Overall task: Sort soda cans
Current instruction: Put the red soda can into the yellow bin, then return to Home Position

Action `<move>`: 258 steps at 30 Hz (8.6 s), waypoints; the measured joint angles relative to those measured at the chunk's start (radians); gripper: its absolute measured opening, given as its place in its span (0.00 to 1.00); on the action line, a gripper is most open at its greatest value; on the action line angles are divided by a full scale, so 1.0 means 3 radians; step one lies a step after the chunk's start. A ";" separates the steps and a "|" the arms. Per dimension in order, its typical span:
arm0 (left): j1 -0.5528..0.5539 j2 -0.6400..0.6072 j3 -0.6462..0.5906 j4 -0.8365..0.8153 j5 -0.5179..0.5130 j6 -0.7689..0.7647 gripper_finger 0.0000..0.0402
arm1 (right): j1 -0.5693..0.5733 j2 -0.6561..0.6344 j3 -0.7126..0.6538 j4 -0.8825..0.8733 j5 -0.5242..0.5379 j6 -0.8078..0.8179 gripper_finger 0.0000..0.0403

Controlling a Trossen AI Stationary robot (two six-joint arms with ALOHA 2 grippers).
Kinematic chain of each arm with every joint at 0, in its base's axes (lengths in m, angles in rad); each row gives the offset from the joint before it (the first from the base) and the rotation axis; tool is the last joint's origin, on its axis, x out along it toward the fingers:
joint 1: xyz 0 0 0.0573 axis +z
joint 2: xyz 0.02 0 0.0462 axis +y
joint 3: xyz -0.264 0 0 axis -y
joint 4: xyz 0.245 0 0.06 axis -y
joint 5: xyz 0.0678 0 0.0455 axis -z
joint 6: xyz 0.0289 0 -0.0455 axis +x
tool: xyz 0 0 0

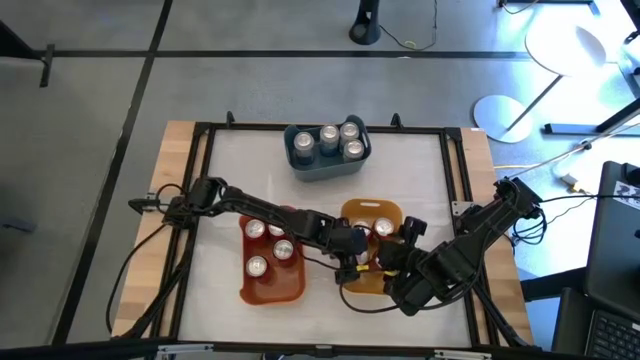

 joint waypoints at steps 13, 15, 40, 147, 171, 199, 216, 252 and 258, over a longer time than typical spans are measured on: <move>-0.0086 -0.0674 0.0000 -0.0425 -0.0172 0.0212 0.83 | 0.0000 0.0000 0.0000 0.0004 -0.0004 -0.0084 0.82; -0.0166 -0.0835 0.0000 -0.0626 -0.0408 0.0273 0.77 | 0.0000 0.0000 0.0000 0.0021 0.0002 -0.0233 0.82; -0.0524 -0.3978 -0.2534 -0.0673 -0.1657 -0.0076 0.04 | -0.1338 -0.1759 -0.2282 0.2968 -0.1231 -0.2133 0.82; 0.0970 -0.7146 -0.5895 0.1904 0.0444 0.0679 0.00 | -0.2204 -0.5248 -0.5809 0.5221 -0.1570 -0.2173 0.03; 0.0970 -0.7145 -0.5896 0.1895 0.0434 0.0672 0.00 | -0.2204 -0.5718 -0.5814 0.5080 -0.1716 -0.2160 0.03; 0.0970 -0.7145 -0.5896 0.1893 0.0435 0.0672 0.00 | -0.2204 -0.5718 -0.5815 0.5111 -0.1716 -0.2157 0.03; 0.0970 -0.7145 -0.5896 0.1892 0.0436 0.0672 0.00 | -0.2204 -0.5718 -0.5815 0.5114 -0.1716 -0.2157 0.03; 0.0970 -0.7145 -0.5897 0.1892 0.0436 0.0672 0.00 | -0.2203 -0.5718 -0.5815 0.5114 -0.1716 -0.2158 0.03; 0.0970 -0.7145 -0.5896 0.1892 0.0436 0.0672 0.00 | -0.2204 -0.5718 -0.5815 0.5114 -0.1716 -0.2157 0.03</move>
